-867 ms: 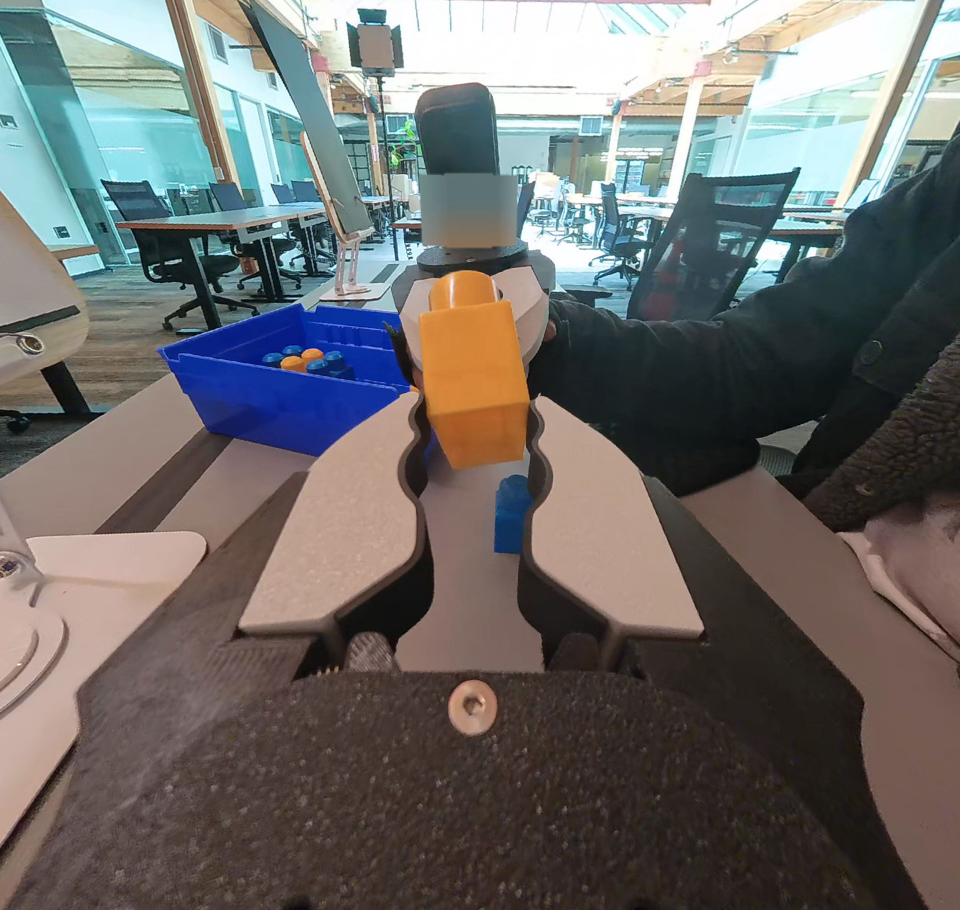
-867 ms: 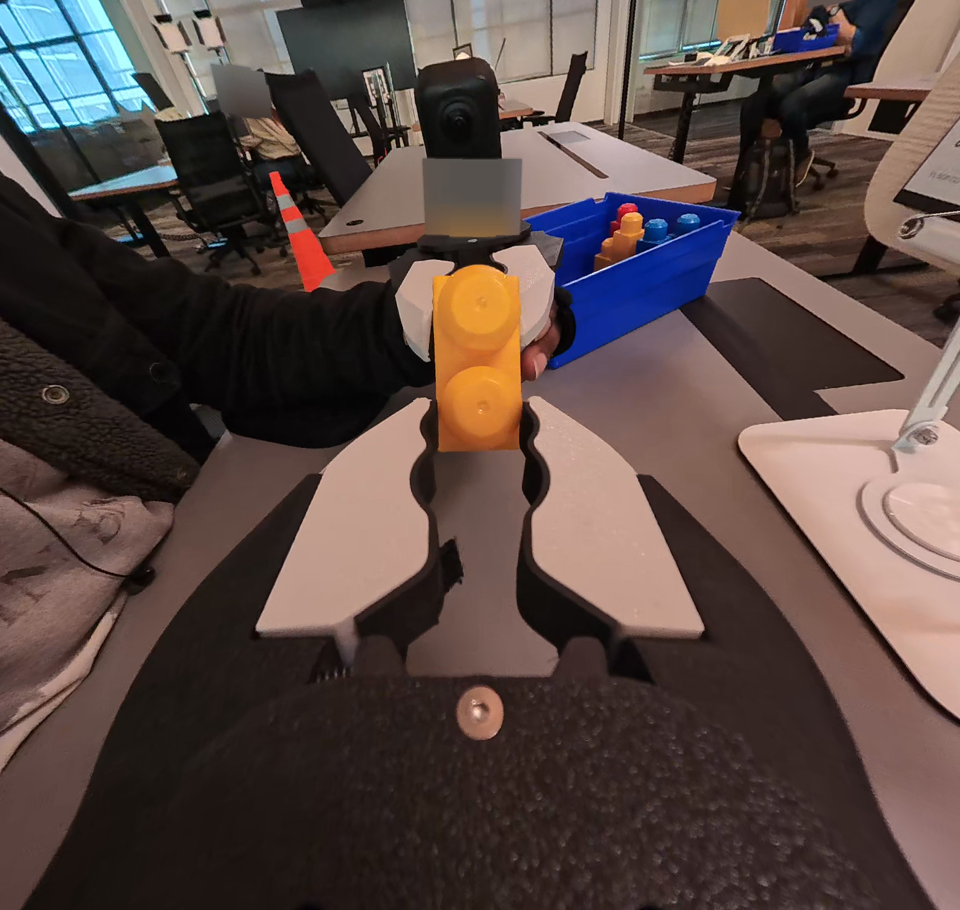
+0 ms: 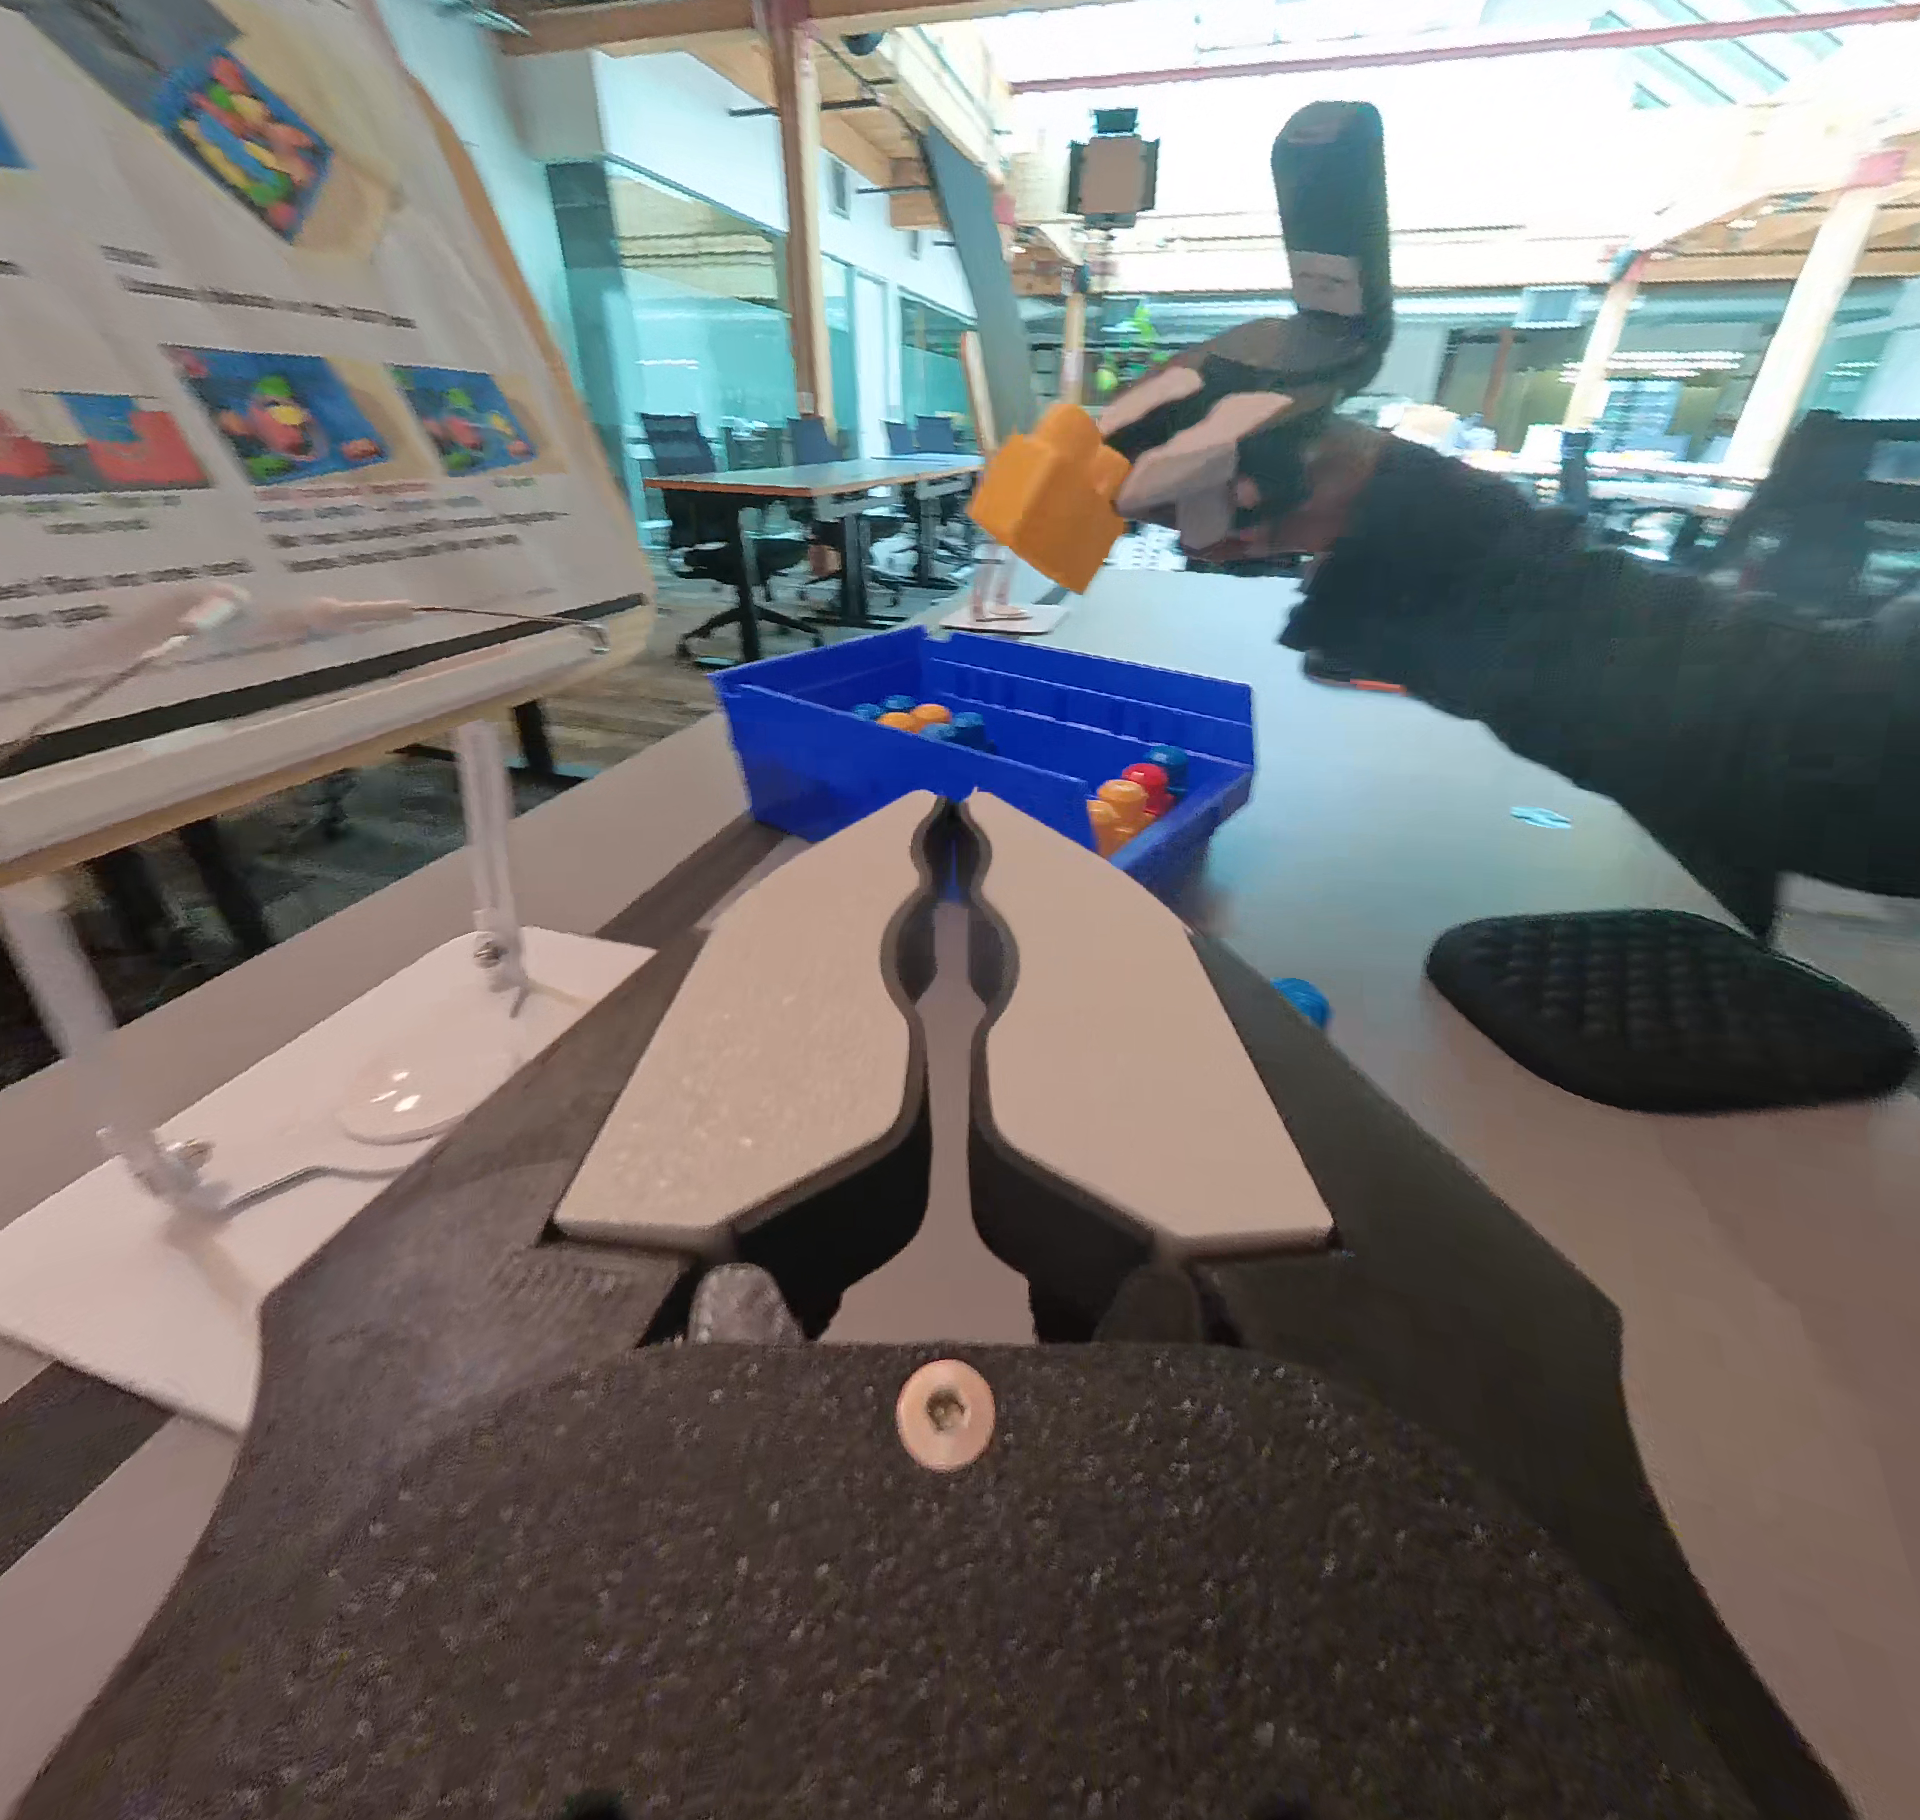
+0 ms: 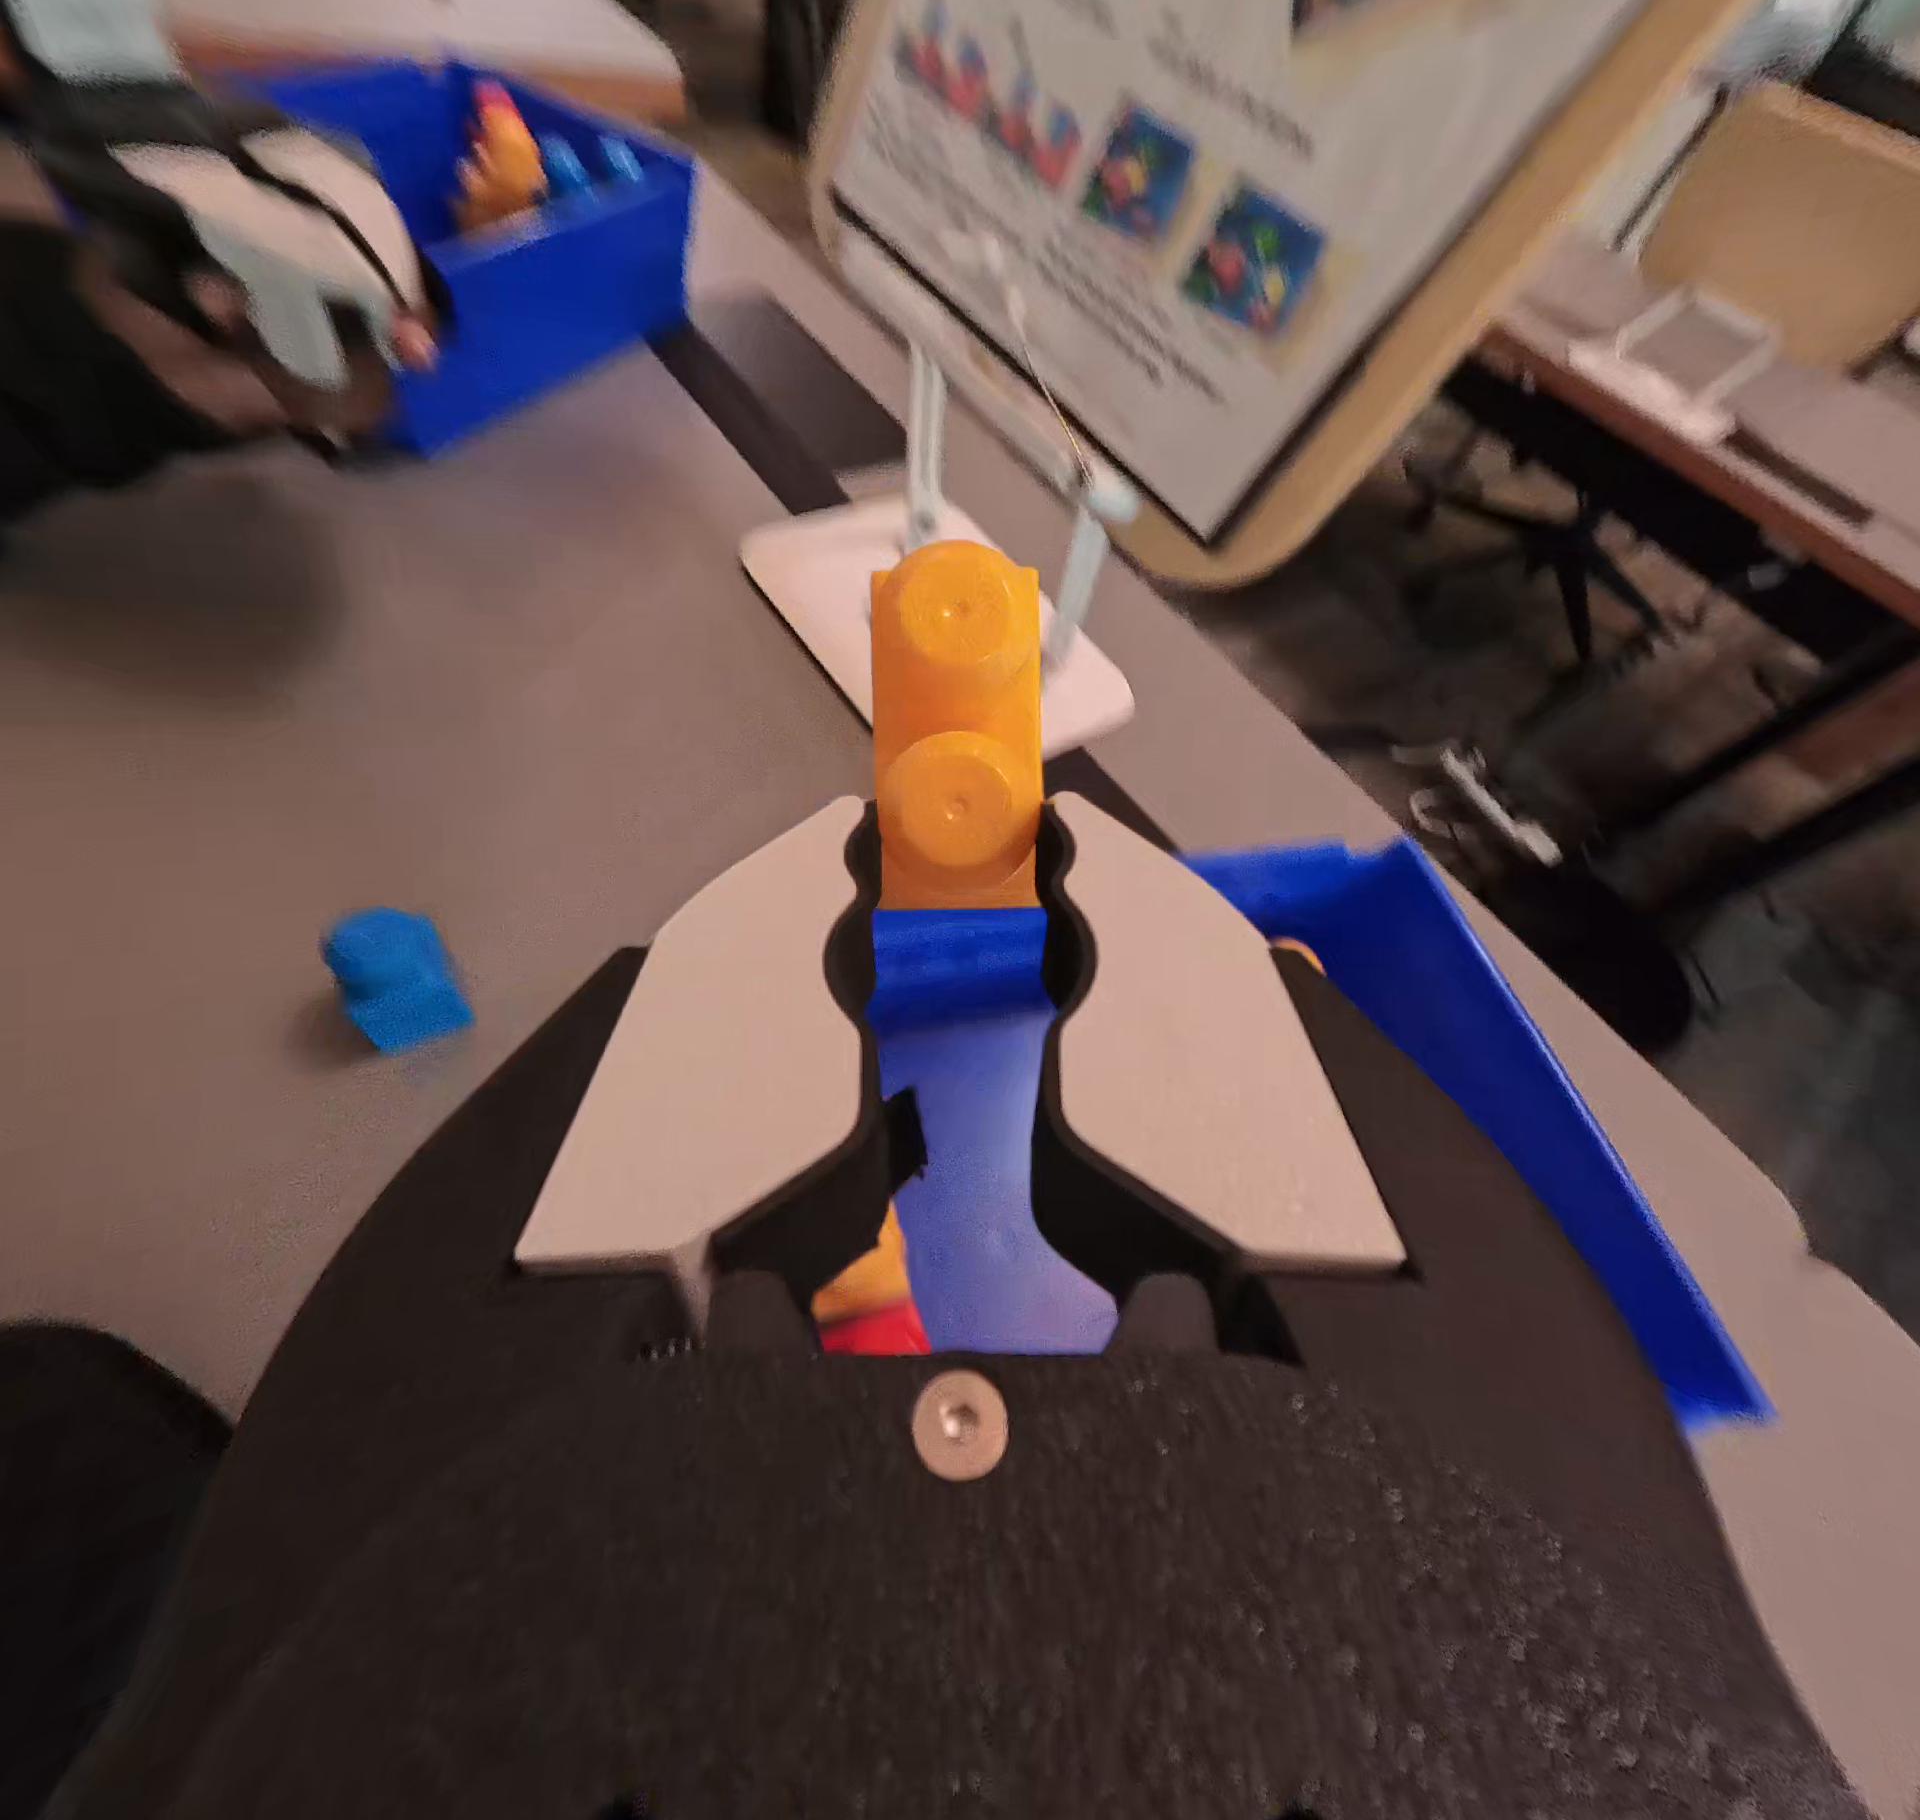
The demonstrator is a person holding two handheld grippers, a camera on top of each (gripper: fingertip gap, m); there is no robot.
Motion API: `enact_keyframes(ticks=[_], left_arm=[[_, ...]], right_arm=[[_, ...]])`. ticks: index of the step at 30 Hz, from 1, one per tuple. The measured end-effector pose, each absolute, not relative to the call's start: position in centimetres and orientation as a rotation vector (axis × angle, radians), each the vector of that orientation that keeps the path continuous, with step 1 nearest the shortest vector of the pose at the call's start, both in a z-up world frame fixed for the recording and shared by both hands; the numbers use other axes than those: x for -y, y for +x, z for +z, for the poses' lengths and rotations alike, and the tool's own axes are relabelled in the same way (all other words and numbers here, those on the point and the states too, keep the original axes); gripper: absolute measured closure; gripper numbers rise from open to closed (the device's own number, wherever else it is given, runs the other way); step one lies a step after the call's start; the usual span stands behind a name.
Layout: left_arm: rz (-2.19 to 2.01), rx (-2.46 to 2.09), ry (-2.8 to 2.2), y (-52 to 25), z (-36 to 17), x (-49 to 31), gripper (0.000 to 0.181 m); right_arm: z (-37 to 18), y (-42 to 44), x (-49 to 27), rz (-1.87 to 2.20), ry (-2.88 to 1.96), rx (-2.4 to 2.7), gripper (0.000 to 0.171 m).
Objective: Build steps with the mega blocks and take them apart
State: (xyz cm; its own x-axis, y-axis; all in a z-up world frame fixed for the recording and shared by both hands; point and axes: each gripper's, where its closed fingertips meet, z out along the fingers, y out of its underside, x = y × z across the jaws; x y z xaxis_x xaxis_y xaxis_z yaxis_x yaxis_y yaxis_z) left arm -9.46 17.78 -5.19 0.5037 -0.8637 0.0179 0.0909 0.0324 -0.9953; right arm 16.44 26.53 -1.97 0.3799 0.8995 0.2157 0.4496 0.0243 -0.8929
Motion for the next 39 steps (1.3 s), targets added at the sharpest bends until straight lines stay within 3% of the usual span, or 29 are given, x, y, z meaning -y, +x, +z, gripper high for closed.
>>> enact_keyframes(ticks=[9,22,39], left_arm=[[-0.550,-0.530,-1.376,-13.4,-4.9,-21.1,0.181],[-0.499,-0.511,-1.397,-14.0,-5.6,-21.7,0.181],[-0.531,-0.540,-1.403,-13.5,-6.2,-21.6,0.181]], right_arm=[[-10.3,22.1,-32.3,0.297,-1.981,1.406,0.143],[-18.3,19.6,-35.9,0.254,-2.119,1.562,0.143],[-18.9,19.6,-37.7,0.057,-2.200,1.668,0.139]])
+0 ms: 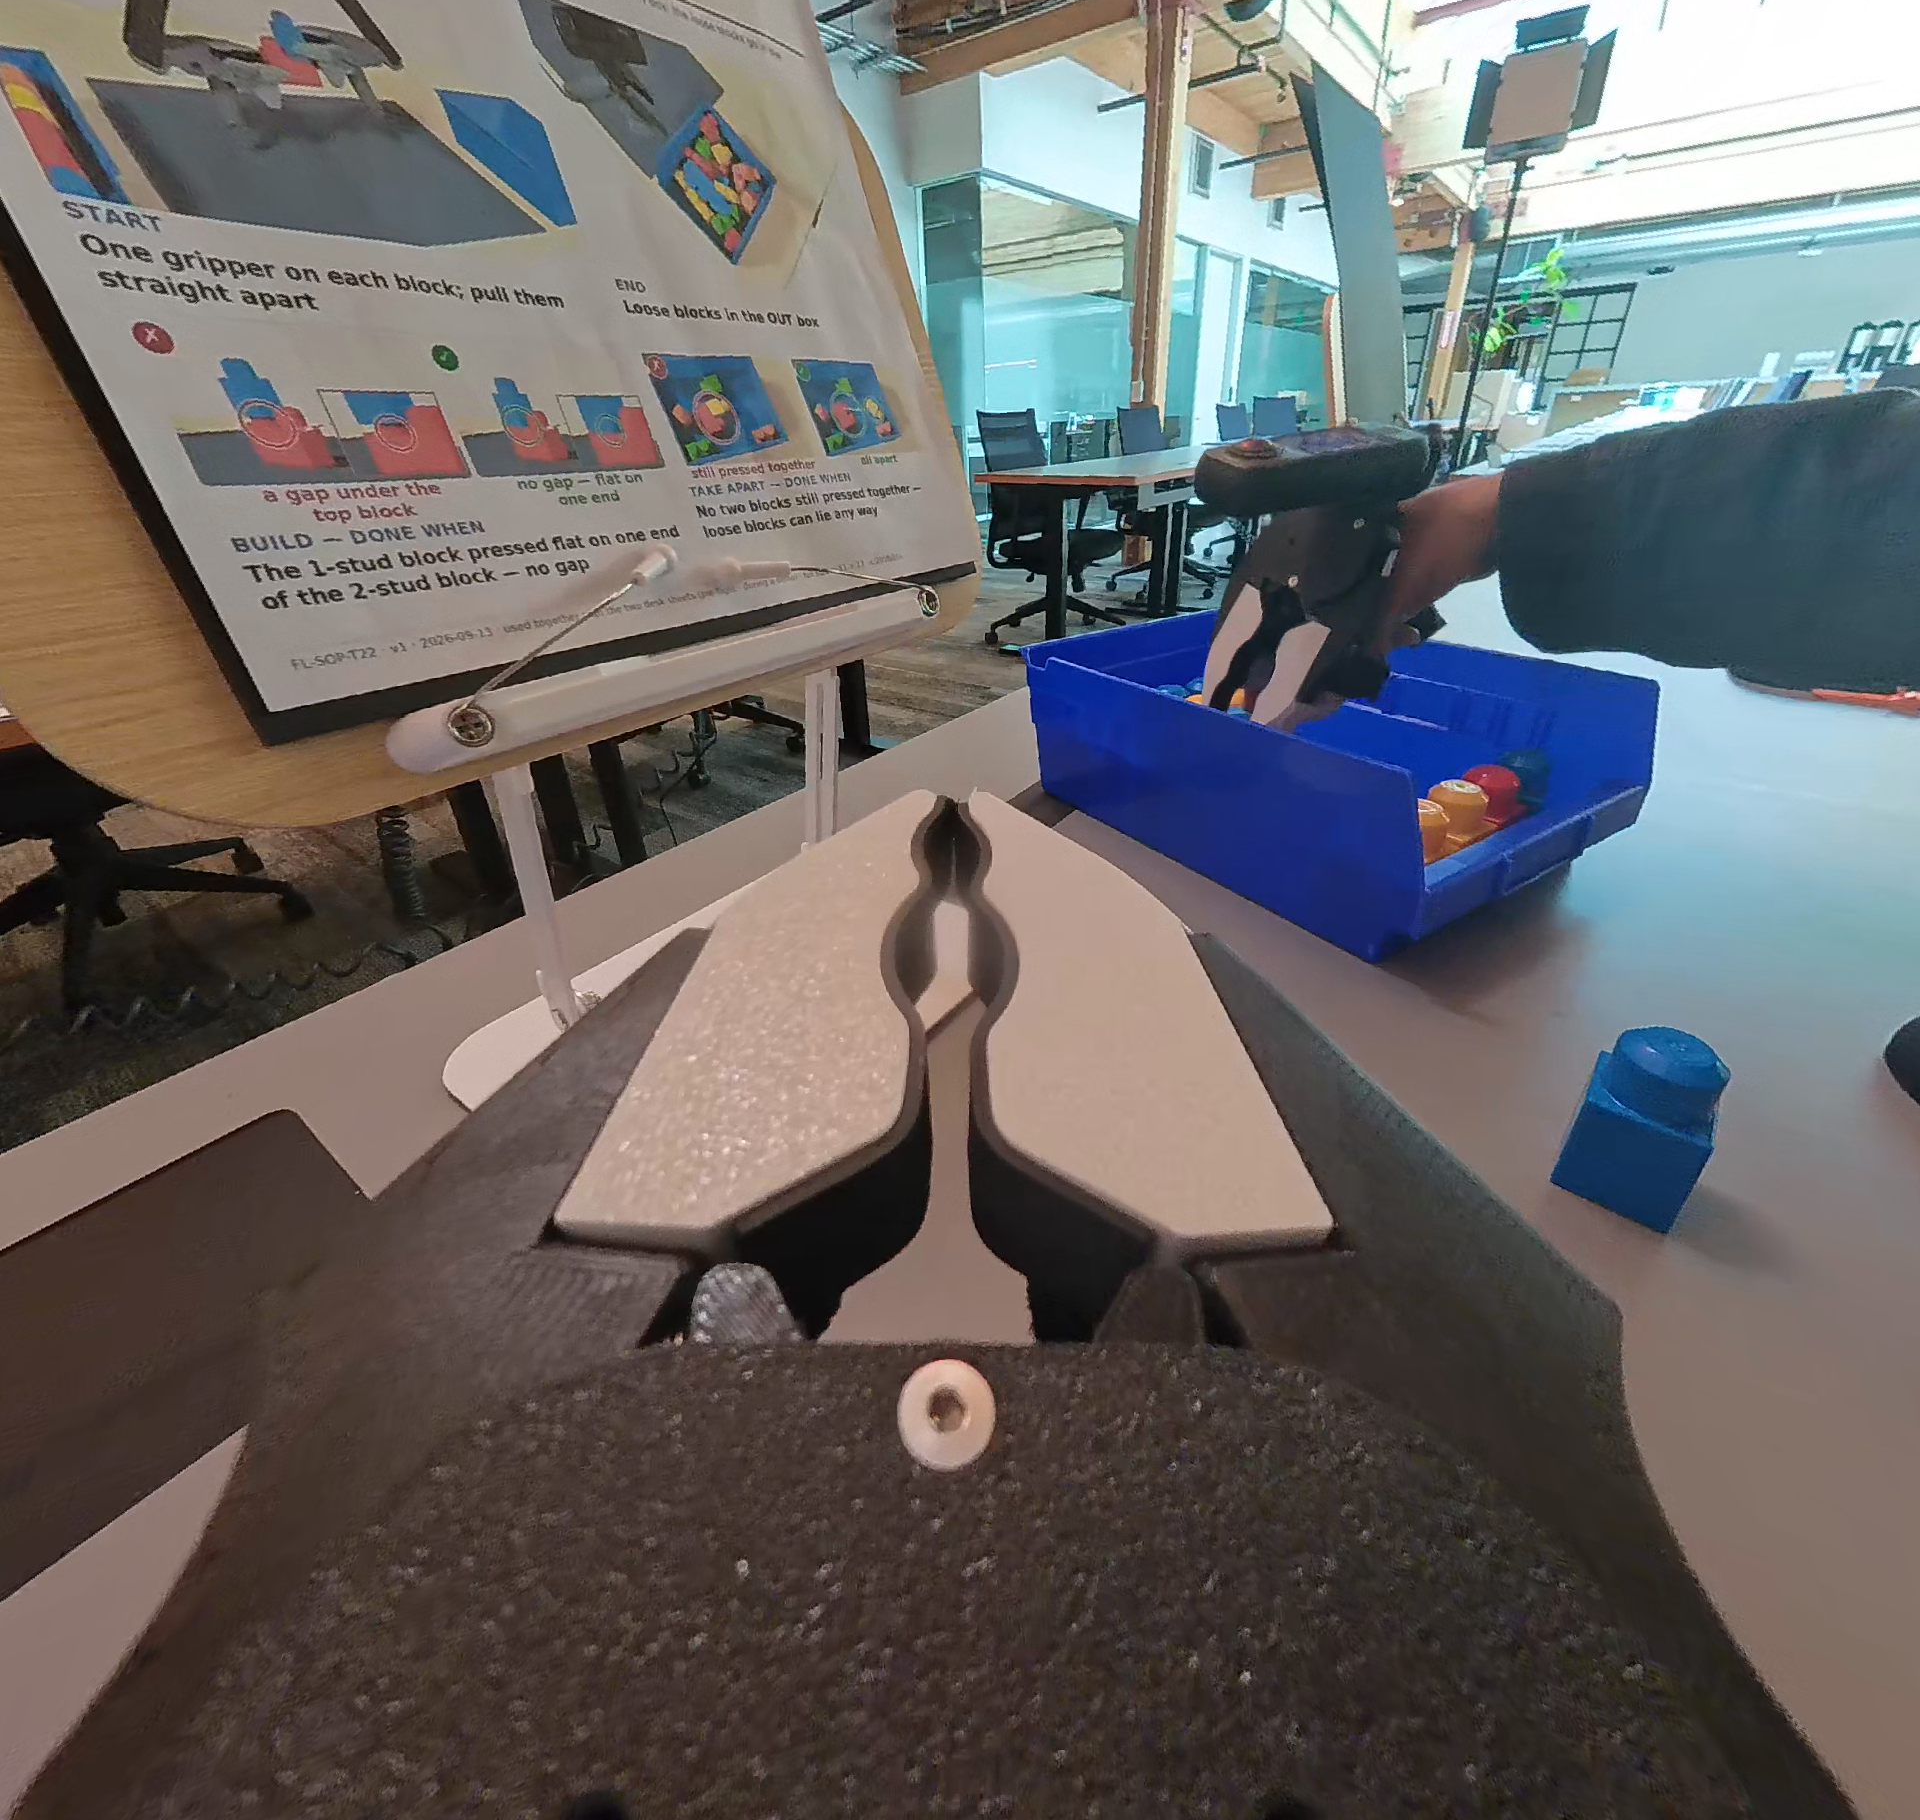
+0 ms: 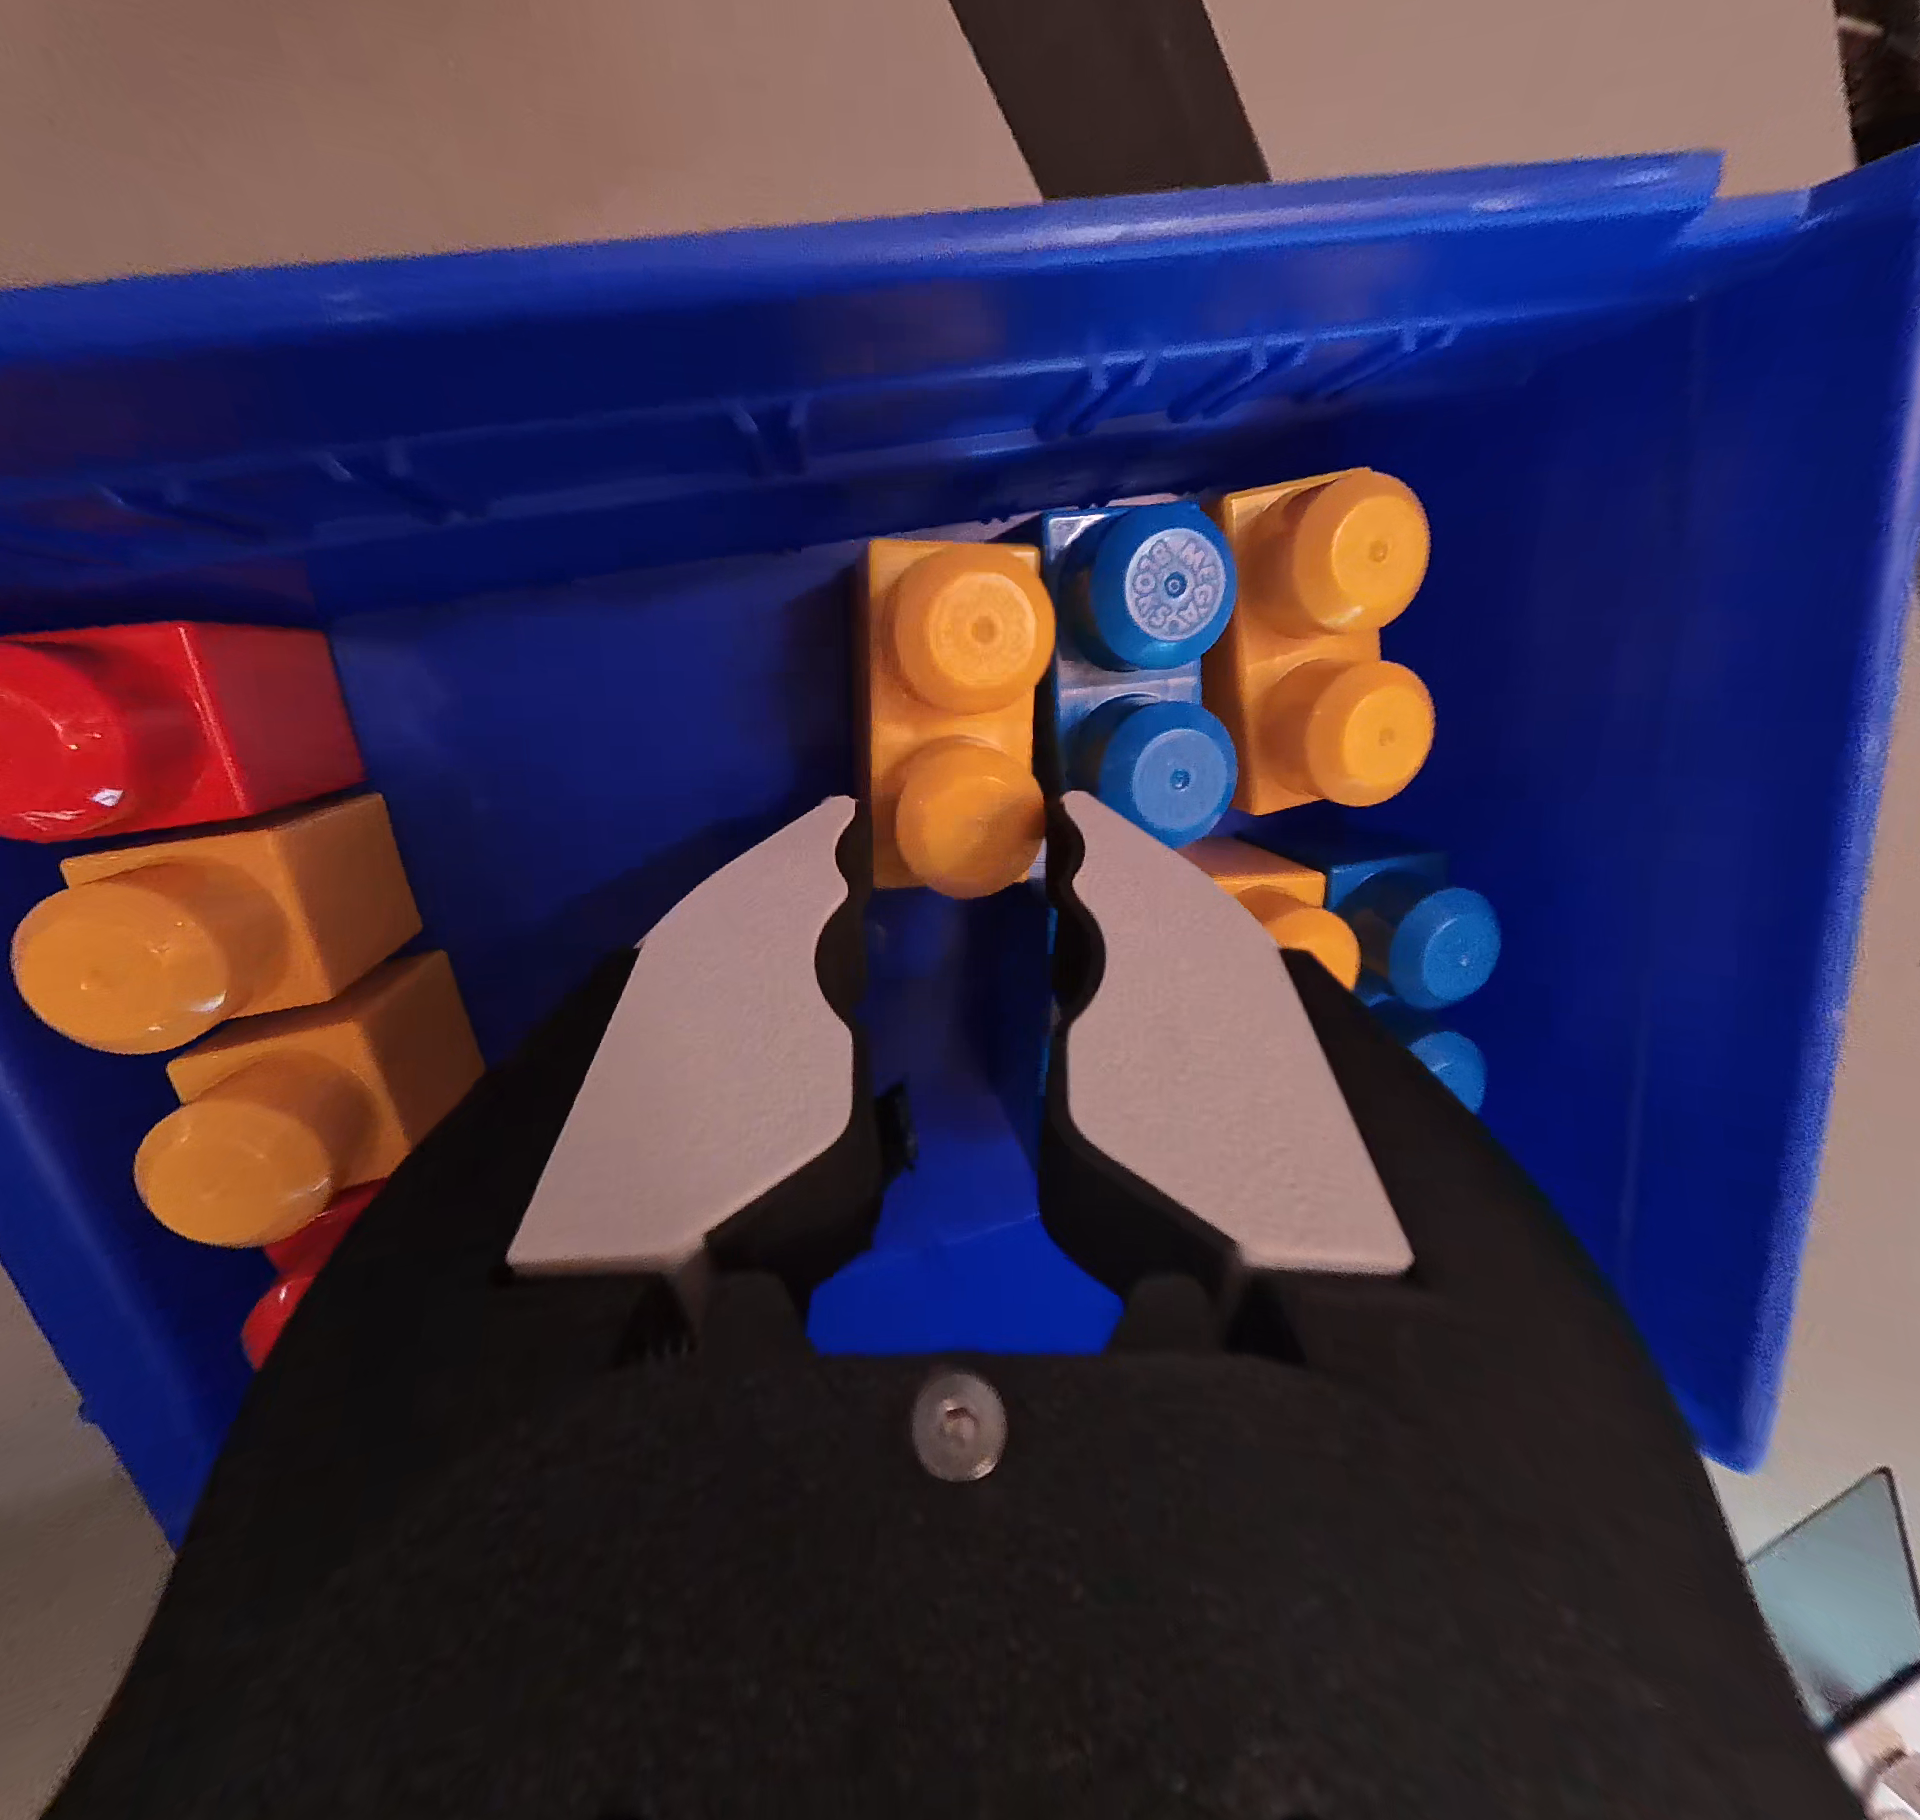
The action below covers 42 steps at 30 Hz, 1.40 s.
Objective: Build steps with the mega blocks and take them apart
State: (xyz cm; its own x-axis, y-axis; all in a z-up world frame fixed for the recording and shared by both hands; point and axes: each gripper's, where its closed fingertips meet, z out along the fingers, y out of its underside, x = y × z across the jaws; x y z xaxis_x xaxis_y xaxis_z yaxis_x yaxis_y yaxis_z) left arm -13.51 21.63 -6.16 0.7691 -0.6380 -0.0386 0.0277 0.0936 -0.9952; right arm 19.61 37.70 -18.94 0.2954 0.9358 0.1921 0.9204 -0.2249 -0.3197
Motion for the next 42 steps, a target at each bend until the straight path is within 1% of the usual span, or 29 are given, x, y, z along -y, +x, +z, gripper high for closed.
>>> enact_keyframes(ticks=[4,7,10,13,15,19,24,34,35,36,39,42], left_arm=[[-0.534,-0.544,-1.402,-13.5,-6.1,-21.6,0.181],[-0.533,-0.542,-1.403,-13.5,-6.2,-21.6,0.181],[-0.532,-0.544,-1.406,-13.5,-6.2,-21.6,0.181],[-0.529,-0.547,-1.405,-13.4,-6.2,-21.6,0.181],[-0.529,-0.547,-1.404,-13.5,-6.1,-21.5,0.181],[-0.530,-0.544,-1.399,-13.6,-5.9,-21.5,0.181],[-0.531,-0.544,-1.399,-13.6,-5.8,-21.4,0.181],[-0.527,-0.555,-1.389,-13.6,-5.3,-21.2,0.181],[-0.527,-0.553,-1.389,-13.7,-5.3,-21.2,0.181],[-0.525,-0.552,-1.388,-13.7,-5.3,-21.2,0.181],[-0.524,-0.550,-1.386,-13.9,-5.2,-21.2,0.181],[-0.522,-0.551,-1.389,-13.9,-5.3,-21.2,0.181]], right_arm=[[-16.6,18.8,-37.9,0.090,-2.157,1.614,0.134],[-12.9,16.0,-37.1,0.189,-2.022,1.565,0.132],[-9.2,11.9,-33.6,0.321,-1.854,1.618,0.132],[-7.8,8.5,-28.2,0.406,-1.733,1.776,0.132],[-8.5,7.1,-24.4,0.411,-1.679,1.914,0.132],[-11.6,6.2,-17.7,0.355,-1.692,2.140,0.133],[-15.6,6.4,-12.9,0.267,-1.743,2.298,0.130],[-20.0,6.3,-11.9,0.148,-1.896,2.362,0.128],[-20.2,6.3,-12.0,0.142,-1.905,2.366,0.135],[-20.3,6.3,-12.0,0.142,-1.922,2.364,0.140],[-19.9,6.2,-12.6,0.122,-1.952,2.334,0.141],[-18.1,6.0,-13.2,0.158,-1.945,2.299,0.141]])
